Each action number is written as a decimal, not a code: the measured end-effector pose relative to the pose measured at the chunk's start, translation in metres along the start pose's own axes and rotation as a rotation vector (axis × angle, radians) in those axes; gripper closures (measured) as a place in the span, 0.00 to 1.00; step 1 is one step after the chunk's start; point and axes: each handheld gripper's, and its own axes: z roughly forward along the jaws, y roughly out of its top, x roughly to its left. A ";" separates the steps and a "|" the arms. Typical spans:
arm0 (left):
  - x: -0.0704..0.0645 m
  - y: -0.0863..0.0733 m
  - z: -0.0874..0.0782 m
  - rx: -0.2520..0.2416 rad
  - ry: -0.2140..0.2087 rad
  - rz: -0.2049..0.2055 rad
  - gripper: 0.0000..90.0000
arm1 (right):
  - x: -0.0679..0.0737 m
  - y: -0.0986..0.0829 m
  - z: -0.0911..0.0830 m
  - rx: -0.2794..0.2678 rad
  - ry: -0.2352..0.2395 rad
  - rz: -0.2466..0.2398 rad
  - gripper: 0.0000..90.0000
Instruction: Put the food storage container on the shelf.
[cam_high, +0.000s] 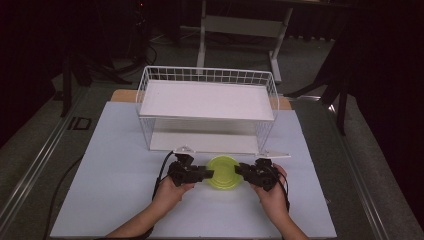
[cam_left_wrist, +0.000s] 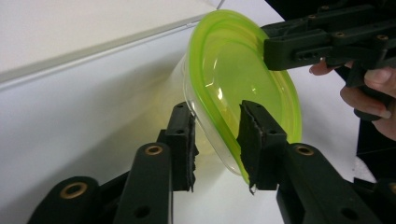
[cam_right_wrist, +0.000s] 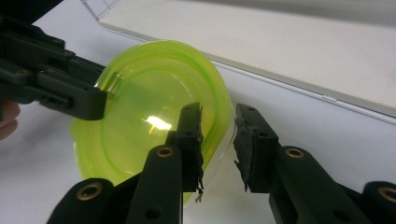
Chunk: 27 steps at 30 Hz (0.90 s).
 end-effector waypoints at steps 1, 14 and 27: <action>0.000 0.000 0.000 0.000 0.000 0.000 0.76 | 0.000 0.000 0.000 0.000 0.000 0.000 0.80; -0.010 -0.002 -0.002 0.022 0.037 -0.012 0.82 | 0.010 -0.004 -0.008 0.015 -0.013 -0.041 0.81; -0.012 -0.004 -0.004 0.029 0.049 -0.055 0.85 | 0.016 -0.006 -0.012 0.003 -0.016 -0.011 0.84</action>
